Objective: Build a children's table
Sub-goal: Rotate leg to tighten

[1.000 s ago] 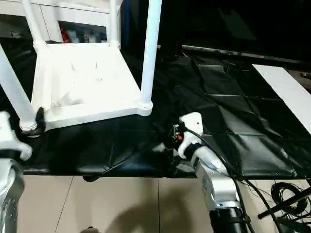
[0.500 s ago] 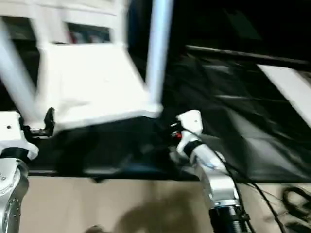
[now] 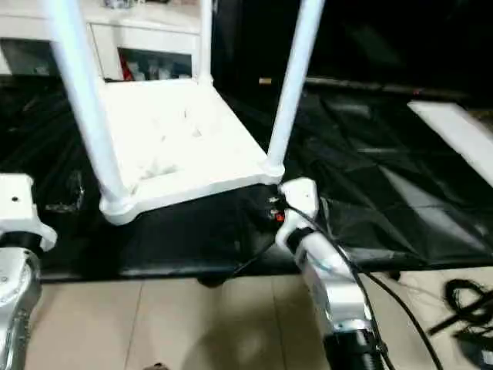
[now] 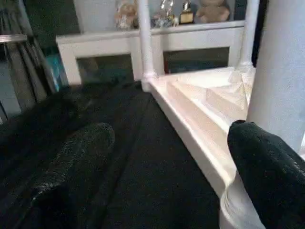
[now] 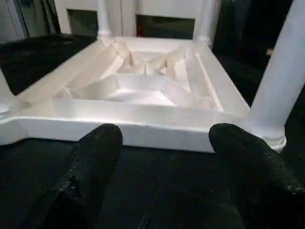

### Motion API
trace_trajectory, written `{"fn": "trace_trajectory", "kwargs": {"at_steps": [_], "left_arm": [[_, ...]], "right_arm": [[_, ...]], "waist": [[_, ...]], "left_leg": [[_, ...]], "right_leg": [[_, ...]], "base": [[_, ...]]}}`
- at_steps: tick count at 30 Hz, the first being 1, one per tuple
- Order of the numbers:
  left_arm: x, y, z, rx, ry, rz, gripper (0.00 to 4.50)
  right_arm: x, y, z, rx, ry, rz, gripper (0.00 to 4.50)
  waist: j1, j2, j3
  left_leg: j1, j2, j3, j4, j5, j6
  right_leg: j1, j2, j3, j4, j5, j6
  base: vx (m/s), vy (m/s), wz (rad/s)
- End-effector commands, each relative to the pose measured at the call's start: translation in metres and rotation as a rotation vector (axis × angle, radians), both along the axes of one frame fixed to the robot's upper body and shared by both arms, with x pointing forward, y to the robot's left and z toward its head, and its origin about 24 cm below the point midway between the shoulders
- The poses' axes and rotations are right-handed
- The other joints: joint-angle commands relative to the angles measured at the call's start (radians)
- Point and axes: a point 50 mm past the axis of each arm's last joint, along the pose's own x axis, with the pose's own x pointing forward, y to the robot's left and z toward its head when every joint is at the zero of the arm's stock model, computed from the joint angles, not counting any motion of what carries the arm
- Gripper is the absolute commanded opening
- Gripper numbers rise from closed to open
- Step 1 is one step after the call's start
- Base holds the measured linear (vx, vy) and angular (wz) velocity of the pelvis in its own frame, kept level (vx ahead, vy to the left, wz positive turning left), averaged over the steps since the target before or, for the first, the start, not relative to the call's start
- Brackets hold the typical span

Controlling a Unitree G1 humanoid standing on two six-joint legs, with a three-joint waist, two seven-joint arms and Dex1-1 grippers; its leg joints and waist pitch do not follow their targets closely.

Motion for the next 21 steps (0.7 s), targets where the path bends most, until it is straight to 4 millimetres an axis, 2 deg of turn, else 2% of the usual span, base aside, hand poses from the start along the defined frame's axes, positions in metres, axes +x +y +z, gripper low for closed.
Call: {"fn": "trace_trajectory", "kwargs": {"at_steps": [1,2,3,4,5,6,7,8,9,10,11,12,13,14,15,16,17,18,19,20,21], "left_arm": [[0.005,-0.003,0.001,-0.014,-0.003,0.008,4.43],[0.005,-0.003,0.001,-0.014,-0.003,0.008,4.43],[0.006,-0.004,0.001,-0.014,0.002,0.000,4.43],[0.008,-0.005,0.001,-0.009,0.004,-0.016,4.43],[0.011,-0.007,0.000,-0.005,0.001,-0.044,4.43],[0.011,-0.007,0.000,-0.005,0.001,-0.044,4.43],[0.012,-0.008,0.000,-0.003,-0.002,-0.048,4.43],[0.013,-0.009,0.000,-0.006,-0.003,-0.051,4.43],[0.014,-0.010,0.000,-0.004,-0.003,-0.054,4.43],[0.016,-0.013,-0.002,0.002,0.002,-0.068,4.43],[0.016,-0.016,-0.003,0.001,0.008,-0.075,4.43],[0.017,-0.017,-0.004,-0.001,0.012,-0.079,4.43],[0.017,-0.018,-0.004,-0.001,0.013,-0.081,4.43],[0.017,-0.019,-0.004,-0.001,0.014,-0.083,4.43],[0.017,-0.020,-0.005,0.002,0.019,-0.086,4.43],[0.017,-0.021,-0.006,-0.004,0.025,-0.089,4.43],[0.017,-0.021,-0.006,-0.004,0.025,-0.089,4.43],[0.018,-0.021,-0.007,-0.015,0.028,-0.090,4.43],[0.019,-0.023,-0.009,-0.029,0.043,-0.109,4.43],[0.019,-0.023,-0.009,-0.030,0.044,-0.110,4.43],[0.021,-0.028,-0.010,-0.059,0.052,-0.174,4.43]], "right_arm": [[0.001,-0.011,0.000,-0.008,0.007,-0.033,3.52],[0.001,-0.011,0.000,-0.008,0.007,-0.033,3.52],[0.002,-0.011,0.000,-0.007,0.009,-0.036,3.52],[0.003,-0.011,0.001,-0.015,0.007,-0.032,3.52],[0.004,-0.010,0.001,-0.030,0.003,-0.026,3.52],[0.004,-0.010,0.001,-0.030,0.003,-0.026,3.52],[0.004,-0.010,0.002,-0.035,0.001,-0.025,3.52],[0.005,-0.010,0.002,-0.037,0.000,-0.026,3.52],[0.005,-0.010,0.002,-0.039,-0.001,-0.027,3.52],[0.006,-0.011,0.003,-0.045,-0.006,-0.032,3.52],[0.007,-0.012,0.003,-0.047,-0.008,-0.037,3.52],[0.008,-0.012,0.004,-0.048,-0.010,-0.039,3.52],[0.008,-0.013,0.004,-0.042,-0.011,-0.044,3.52],[0.008,-0.013,0.005,-0.036,-0.013,-0.049,3.52],[0.009,-0.015,0.006,-0.026,-0.011,-0.058,3.52],[0.010,-0.016,0.006,-0.023,-0.012,-0.062,3.52],[0.010,-0.016,0.006,-0.023,-0.012,-0.062,3.52],[0.010,-0.016,0.006,-0.021,-0.011,-0.064,3.52],[0.009,-0.017,0.005,-0.026,-0.010,-0.062,3.52],[0.009,-0.017,0.005,-0.026,-0.010,-0.062,3.52],[0.009,-0.017,0.005,-0.031,-0.011,-0.062,3.52]], "waist": [[-0.010,0.037,-0.066],[-0.003,0.010,-0.068],[0.002,-0.021,-0.068],[0.039,-0.027,-0.048],[0.048,-0.055,-0.043],[0.050,-0.049,-0.035],[0.041,-0.023,-0.030],[0.025,0.000,-0.019],[0.040,0.047,-0.024],[0.043,0.033,-0.033],[0.047,0.034,-0.036],[0.049,0.022,-0.037],[0.042,-0.011,-0.027],[0.037,-0.040,-0.015],[0.030,-0.017,0.004],[0.064,-0.020,0.038],[0.076,-0.012,0.033],[0.091,0.000,-0.006],[0.076,0.010,-0.018],[0.039,0.006,-0.078],[0.027,0.018,-0.085]], "left_leg": [[0.054,0.173,-0.105,-0.188,-0.396,-0.056],[0.034,0.116,-0.069,-0.168,-0.434,-0.017],[0.013,0.074,-0.041,-0.146,-0.421,-0.014],[0.001,0.043,-0.011,-0.086,-0.338,-0.029],[0.006,0.050,-0.001,-0.051,-0.189,-0.009],[0.010,0.050,0.002,-0.057,-0.169,-0.016],[0.041,0.064,0.000,-0.088,-0.336,-0.056],[-0.021,0.066,-0.072,-0.179,-0.690,-0.104],[-0.077,0.058,-0.094,-0.282,-0.865,-0.110],[-0.054,-0.008,-0.090,-0.276,-0.850,-0.110],[-0.018,-0.005,-0.142,-0.279,-0.824,-0.125],[-0.007,0.000,-0.158,-0.266,-0.815,-0.126],[0.009,-0.017,-0.166,-0.159,-0.755,-0.102],[0.030,-0.042,-0.050,0.184,-0.376,0.007],[0.056,-0.017,-0.014,0.182,-0.235,0.054],[0.011,0.021,-0.004,0.147,-0.195,0.067],[0.055,0.030,0.007,0.110,-0.228,0.052],[0.108,0.057,0.013,-0.014,-0.300,0.039],[0.199,0.208,-0.121,-0.175,-0.269,0.119],[0.269,0.284,-0.167,-0.156,-0.087,0.211],[0.272,0.242,-0.153,-0.114,0.198,0.309]], "right_leg": [[-0.022,-0.068,0.030,-0.019,-0.113,0.005],[-0.003,-0.103,0.061,-0.075,-0.086,-0.002],[0.009,-0.134,0.088,-0.108,-0.089,-0.007],[0.011,-0.228,0.113,-0.188,-0.438,-0.010],[0.016,-0.244,0.109,-0.221,-0.720,0.027],[0.016,-0.231,0.085,-0.227,-0.816,0.026],[-0.001,-0.171,0.032,-0.230,-0.878,0.008],[0.073,-0.124,-0.073,-0.181,-0.768,-0.009],[0.149,-0.049,-0.074,-0.048,-0.612,-0.023],[0.154,0.034,-0.072,0.005,-0.354,-0.035],[0.147,0.019,-0.026,0.007,-0.413,-0.099],[0.142,-0.005,-0.002,-0.015,-0.469,-0.138],[0.117,-0.099,0.037,-0.154,-0.714,-0.250],[0.085,-0.255,0.011,-0.324,-1.016,-0.415],[0.085,-0.209,0.077,-0.313,-1.035,-0.454],[0.149,-0.206,0.072,-0.292,-0.966,-0.405],[0.151,-0.183,0.049,-0.284,-0.932,-0.351],[0.190,-0.125,0.021,-0.250,-0.715,-0.237],[0.100,-0.046,-0.001,-0.100,-0.346,-0.125],[0.000,-0.076,0.001,0.021,-0.171,-0.025],[-0.055,-0.078,0.011,0.045,-0.126,0.016]], "base": [[-0.120,-0.008,0.04],[-0.120,-0.008,0.04],[-0.108,-0.060,-0.07],[-0.096,-0.082,-0.19],[-0.096,-0.082,-0.19],[-0.098,-0.060,-0.29],[-0.121,-0.023,-0.25],[-0.121,-0.023,-0.25],[-0.098,0.012,0.03],[-0.039,0.012,0.34],[-0.039,0.012,0.34],[0.010,-0.068,0.53],[-0.020,-0.141,0.64],[-0.020,-0.141,0.64],[-0.036,-0.108,0.50],[0.056,-0.086,0.16],[0.056,-0.086,0.16],[0.120,-0.094,0.09],[0.127,-0.083,0.20],[0.127,-0.083,0.20],[0.143,-0.108,0.01]]}}
